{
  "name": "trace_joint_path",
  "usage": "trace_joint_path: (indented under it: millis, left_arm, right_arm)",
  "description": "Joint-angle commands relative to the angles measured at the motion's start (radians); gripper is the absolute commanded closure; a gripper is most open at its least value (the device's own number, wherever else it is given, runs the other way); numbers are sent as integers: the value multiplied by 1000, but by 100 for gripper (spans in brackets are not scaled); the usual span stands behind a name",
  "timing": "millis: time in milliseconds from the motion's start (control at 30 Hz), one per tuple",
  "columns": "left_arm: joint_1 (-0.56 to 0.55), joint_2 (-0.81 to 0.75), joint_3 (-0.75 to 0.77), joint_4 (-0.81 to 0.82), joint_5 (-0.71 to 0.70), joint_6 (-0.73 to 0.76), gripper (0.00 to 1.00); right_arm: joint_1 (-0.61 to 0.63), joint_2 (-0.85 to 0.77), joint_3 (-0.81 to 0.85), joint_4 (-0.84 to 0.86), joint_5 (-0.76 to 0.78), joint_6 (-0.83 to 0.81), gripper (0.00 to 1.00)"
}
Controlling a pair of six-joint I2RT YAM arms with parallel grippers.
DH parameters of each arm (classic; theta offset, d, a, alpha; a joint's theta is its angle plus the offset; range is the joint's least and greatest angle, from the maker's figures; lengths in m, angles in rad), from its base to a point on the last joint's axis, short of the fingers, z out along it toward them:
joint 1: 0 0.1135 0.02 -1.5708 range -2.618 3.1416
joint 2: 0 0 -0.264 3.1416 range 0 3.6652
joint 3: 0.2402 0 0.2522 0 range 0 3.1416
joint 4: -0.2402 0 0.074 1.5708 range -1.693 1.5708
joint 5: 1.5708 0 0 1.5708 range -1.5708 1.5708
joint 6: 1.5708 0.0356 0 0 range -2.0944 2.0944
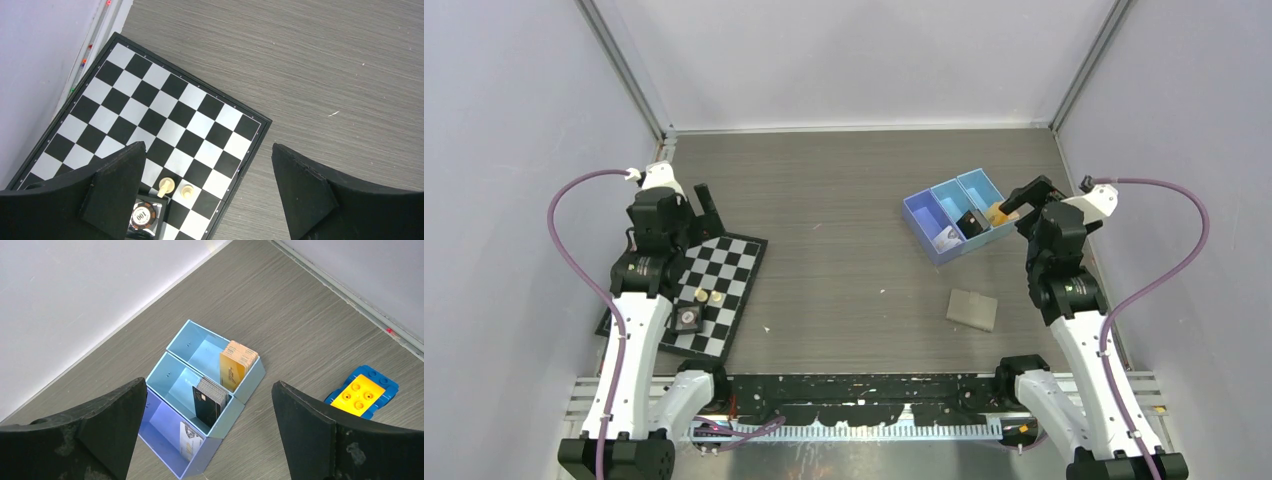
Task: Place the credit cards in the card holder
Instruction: Move the card holder to the center of the board.
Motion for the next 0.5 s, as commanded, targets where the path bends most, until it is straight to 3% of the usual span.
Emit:
trace_joint_path:
  millis: [0, 200, 467]
  left_arm:
    - [1, -7, 25, 18, 1, 12, 0]
    - [-10, -32, -11, 34, 22, 14, 0]
    - [-13, -21, -45, 37, 55, 22, 0]
  right_arm:
    - [-2, -1, 31, -31, 13, 28, 0]
    - [-2, 23, 9, -122, 41, 114, 1]
    - [-66, 80, -22, -298, -117, 226, 2]
